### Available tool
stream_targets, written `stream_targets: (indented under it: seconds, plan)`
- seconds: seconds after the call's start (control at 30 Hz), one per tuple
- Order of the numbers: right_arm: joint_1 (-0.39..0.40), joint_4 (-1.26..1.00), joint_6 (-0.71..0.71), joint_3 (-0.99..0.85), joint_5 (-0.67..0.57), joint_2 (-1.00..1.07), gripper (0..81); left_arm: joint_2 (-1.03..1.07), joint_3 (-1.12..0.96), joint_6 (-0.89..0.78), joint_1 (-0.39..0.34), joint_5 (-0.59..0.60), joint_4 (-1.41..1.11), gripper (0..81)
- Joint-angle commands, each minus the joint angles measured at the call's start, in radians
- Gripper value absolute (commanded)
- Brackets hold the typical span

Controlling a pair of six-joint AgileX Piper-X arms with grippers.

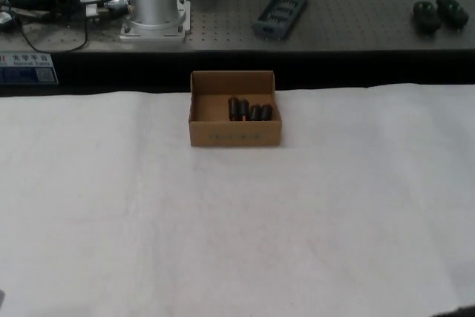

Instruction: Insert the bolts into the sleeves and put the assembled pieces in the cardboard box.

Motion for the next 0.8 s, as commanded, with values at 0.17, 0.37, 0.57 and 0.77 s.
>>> stream_targets:
  seconds: [0.17, 0.37, 0.57, 0.77]
  plan:
    - [0.004, -0.142, 0.065, 0.167, 0.086, -0.097, 31.6, -0.006, 0.158, -0.230, -0.043, 0.010, -0.091, 3.2]
    - [0.004, -0.248, 0.147, 0.298, 0.113, -0.102, 31.6, -0.006, 0.184, -0.291, -0.045, 0.000, -0.100, 3.2]
    - [0.004, -0.248, 0.234, 0.372, 0.113, -0.102, 31.6, -0.006, 0.184, -0.285, -0.045, -0.017, -0.096, 3.2]
    - [0.004, -0.270, 0.244, 0.407, 0.113, -0.102, 31.6, -0.006, 0.184, -0.285, -0.045, -0.125, -0.074, 3.2]
